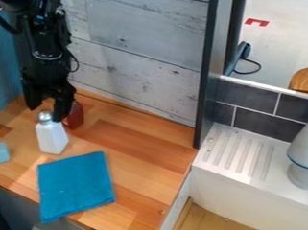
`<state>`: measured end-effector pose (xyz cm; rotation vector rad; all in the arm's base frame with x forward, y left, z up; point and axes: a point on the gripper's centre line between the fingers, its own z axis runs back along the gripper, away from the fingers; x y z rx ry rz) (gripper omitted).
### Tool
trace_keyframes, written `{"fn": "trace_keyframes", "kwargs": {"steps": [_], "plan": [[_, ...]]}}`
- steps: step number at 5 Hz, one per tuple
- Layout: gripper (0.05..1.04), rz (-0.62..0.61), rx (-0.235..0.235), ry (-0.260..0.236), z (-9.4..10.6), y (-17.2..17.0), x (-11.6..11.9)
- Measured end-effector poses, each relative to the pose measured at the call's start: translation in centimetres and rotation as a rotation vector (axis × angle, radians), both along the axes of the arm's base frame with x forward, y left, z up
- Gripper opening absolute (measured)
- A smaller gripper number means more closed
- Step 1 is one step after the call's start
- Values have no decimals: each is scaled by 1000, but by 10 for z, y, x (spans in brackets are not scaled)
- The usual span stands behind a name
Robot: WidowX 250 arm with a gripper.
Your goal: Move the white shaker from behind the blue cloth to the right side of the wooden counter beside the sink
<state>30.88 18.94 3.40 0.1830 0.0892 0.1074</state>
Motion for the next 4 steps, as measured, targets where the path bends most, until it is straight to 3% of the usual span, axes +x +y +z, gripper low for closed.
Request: {"fn": "trace_keyframes", "kwargs": {"steps": [1,2,4], "plan": [[1001,-15,-15,-33,10,5,-4],[1001,-56,-88,-46,7,8,-10],[1001,-108,-153,-43,4,1,-15]]}}
